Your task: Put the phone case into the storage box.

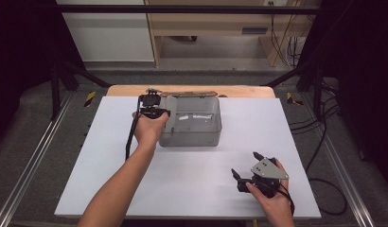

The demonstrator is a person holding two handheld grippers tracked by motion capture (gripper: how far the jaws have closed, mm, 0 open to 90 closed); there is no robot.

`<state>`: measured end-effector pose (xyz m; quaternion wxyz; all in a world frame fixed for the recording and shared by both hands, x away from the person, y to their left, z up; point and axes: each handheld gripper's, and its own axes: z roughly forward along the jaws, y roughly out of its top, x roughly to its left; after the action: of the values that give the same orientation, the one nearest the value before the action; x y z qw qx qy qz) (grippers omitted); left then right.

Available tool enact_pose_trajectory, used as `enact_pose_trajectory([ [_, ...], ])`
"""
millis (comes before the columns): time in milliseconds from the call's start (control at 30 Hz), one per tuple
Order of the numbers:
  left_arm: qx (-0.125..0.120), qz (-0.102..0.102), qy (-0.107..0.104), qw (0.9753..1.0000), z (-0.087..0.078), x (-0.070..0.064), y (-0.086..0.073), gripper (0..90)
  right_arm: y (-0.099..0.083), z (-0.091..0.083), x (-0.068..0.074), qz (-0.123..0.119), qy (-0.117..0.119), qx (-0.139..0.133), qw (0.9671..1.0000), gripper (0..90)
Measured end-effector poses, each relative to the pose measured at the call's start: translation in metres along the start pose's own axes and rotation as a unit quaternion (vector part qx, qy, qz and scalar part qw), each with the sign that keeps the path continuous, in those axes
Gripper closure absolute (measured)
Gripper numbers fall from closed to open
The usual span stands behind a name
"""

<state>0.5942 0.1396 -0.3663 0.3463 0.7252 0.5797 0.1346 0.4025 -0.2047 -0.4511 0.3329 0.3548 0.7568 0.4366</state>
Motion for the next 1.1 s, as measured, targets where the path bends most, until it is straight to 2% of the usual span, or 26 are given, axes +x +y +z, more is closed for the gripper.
enact_pose_trajectory([
  [667,0.005,-0.021,-0.007,0.9997,0.012,0.003,-0.008,81.0,-0.001,0.002,0.002,-0.008,0.006,0.008,0.9999,7.8],
  [933,0.005,-0.022,-0.007,0.9997,0.013,0.003,-0.008,80.9,-0.001,0.003,0.002,-0.01,0.006,0.011,0.9999,7.6],
  [1100,0.0,-0.011,0.003,0.9999,0.014,0.004,-0.008,80.5,-0.001,0.003,0.003,-0.011,0.008,0.014,0.9998,7.3],
])
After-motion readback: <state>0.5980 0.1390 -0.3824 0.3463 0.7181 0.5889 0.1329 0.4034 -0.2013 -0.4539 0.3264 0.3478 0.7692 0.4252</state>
